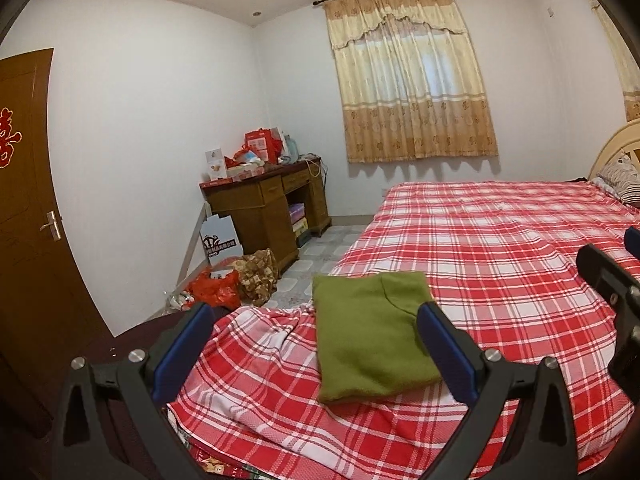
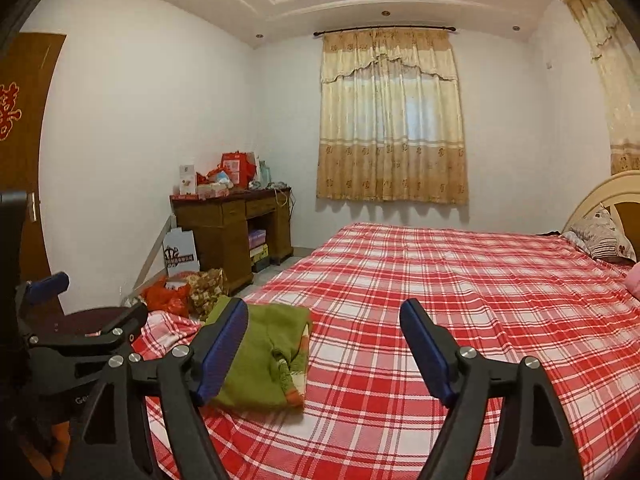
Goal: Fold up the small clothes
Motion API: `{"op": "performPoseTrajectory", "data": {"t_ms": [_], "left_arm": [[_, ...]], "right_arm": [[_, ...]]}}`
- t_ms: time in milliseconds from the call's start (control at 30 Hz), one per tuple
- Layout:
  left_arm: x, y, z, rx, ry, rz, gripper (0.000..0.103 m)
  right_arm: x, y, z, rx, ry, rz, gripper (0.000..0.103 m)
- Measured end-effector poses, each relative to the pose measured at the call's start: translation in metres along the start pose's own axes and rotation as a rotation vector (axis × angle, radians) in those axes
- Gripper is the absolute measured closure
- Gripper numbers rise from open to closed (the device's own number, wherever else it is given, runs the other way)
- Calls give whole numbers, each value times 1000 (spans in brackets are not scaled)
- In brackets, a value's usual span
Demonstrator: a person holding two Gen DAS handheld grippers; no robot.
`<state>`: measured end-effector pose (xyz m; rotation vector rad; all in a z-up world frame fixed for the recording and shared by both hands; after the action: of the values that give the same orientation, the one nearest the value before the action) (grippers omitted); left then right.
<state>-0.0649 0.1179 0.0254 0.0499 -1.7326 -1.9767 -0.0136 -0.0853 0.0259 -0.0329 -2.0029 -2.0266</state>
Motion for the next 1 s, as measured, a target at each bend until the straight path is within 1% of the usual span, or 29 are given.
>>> {"op": "performPoseTrajectory", "data": {"t_ms": [133, 333, 1000], "left_arm": [[3, 1, 0, 9, -2, -1, 0], [3, 1, 0, 5, 0, 3, 0], [-2, -4, 0, -2, 8, 35, 0]], "right_arm": [[2, 0, -5, -10, -4, -8, 23], [-4, -7, -3, -7, 13, 20, 23], [-8, -9, 1, -10, 19, 39, 23]]}}
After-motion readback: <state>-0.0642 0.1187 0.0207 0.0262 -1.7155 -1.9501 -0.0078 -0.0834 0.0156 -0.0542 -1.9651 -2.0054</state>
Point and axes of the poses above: each gripper's, at about its wrist camera, not at the fingertips, and x roughly against the way its jaws point, z to its left, y to its top, the point moved 5 cm from there along -x, roughly the way its jaws point, and after that the axes turned 6 degrees about y, right-handed, at the moved point
